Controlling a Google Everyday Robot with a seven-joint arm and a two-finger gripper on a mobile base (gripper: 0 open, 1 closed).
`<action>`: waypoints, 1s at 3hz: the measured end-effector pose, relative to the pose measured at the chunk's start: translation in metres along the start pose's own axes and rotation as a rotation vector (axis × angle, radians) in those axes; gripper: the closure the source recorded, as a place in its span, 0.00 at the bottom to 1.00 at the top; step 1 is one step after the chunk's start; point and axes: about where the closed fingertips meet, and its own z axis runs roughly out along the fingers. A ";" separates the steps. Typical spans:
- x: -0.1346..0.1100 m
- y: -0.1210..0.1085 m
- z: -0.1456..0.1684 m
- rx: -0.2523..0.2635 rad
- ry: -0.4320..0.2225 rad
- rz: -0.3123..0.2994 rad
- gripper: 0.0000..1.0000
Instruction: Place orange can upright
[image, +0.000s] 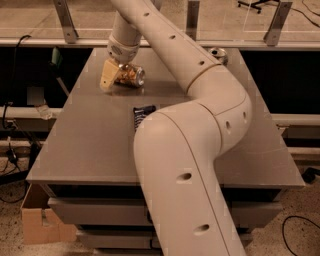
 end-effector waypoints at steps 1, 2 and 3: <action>-0.002 0.000 -0.001 0.002 0.000 0.014 0.51; -0.011 0.003 -0.021 0.018 -0.059 0.018 0.81; -0.012 0.010 -0.050 0.031 -0.155 0.019 1.00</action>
Offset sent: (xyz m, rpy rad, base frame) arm -0.0146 -0.0016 0.0471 0.0892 -0.0684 -0.0381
